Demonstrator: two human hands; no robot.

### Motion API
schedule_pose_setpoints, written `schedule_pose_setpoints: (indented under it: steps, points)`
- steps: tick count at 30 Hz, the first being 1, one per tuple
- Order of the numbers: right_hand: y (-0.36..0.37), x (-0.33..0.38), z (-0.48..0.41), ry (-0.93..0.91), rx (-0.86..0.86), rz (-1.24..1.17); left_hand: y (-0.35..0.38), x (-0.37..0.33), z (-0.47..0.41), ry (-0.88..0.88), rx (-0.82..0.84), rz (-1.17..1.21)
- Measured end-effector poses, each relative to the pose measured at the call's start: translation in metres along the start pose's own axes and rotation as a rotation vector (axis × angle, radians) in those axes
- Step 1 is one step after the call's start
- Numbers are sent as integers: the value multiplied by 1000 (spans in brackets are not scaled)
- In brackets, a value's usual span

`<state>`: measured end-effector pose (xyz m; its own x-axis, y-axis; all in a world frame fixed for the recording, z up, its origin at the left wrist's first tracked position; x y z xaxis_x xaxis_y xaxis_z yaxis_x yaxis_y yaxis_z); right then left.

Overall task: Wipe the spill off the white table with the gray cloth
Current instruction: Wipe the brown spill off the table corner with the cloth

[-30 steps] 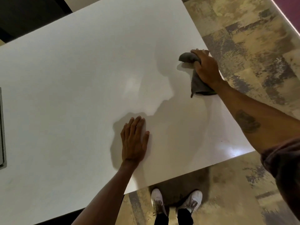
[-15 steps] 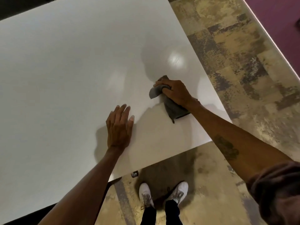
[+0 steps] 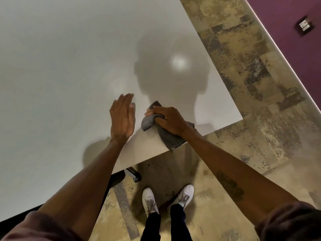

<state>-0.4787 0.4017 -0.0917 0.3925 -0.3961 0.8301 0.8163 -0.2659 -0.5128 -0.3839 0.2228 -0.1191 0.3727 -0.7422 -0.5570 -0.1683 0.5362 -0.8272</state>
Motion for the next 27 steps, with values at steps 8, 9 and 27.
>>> schedule_pose_setpoints:
  steps: [8,9,27]
  points:
    - [32,11,27,35,-197,161,-9,-9,0,8,45,-52]
    - [30,11,28,43,-269,189,-12,-11,0,14,51,-72]
    - [-108,-95,94,424,-807,238,-10,-10,3,90,13,-127]
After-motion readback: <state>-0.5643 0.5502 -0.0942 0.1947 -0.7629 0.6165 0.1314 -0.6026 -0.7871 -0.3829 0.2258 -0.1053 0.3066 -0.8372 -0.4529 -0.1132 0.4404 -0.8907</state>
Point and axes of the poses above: each hand's wrist, its own z-axis away from the middle knuckle, its own y-axis out of the palm, x = y × z, the point moved 2 cm from there along -z, towards the middle knuckle, and after that the axes turned 11 degrees about x, right-handed, at the moved point
